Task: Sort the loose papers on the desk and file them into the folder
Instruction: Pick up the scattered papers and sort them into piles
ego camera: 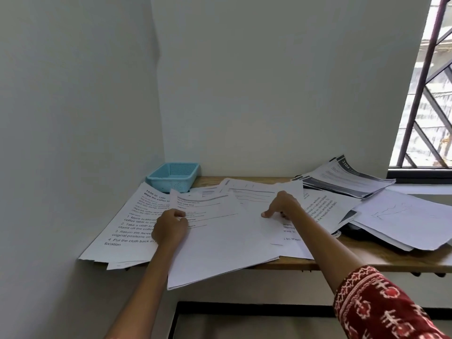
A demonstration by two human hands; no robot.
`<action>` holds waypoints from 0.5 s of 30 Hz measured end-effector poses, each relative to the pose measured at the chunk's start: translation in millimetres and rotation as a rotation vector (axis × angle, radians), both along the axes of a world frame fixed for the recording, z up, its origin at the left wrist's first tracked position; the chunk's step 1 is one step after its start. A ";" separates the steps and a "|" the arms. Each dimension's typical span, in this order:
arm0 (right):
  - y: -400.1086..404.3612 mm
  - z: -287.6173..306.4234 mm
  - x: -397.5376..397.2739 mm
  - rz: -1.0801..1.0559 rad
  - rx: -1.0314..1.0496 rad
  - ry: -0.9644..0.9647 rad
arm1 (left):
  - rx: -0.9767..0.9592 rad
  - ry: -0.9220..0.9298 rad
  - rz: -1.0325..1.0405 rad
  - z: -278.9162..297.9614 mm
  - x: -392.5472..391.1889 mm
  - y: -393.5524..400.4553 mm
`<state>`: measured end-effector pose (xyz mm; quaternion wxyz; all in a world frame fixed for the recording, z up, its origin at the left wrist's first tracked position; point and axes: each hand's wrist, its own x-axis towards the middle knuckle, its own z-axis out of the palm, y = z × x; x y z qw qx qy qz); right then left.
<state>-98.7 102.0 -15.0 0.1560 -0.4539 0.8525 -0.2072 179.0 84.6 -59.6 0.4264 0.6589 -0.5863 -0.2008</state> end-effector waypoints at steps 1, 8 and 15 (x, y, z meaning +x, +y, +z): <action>-1.1 -2.1 -1.0 -0.008 -0.043 -0.057 | 0.012 0.029 -0.009 -0.1 0.9 -0.7; 11.7 12.7 -6.4 -0.228 -0.650 -0.137 | -0.006 0.139 -0.131 -2.9 11.3 -3.9; 13.3 70.5 -4.8 -0.341 -1.121 -0.375 | -0.057 0.083 -0.100 -3.3 8.7 1.9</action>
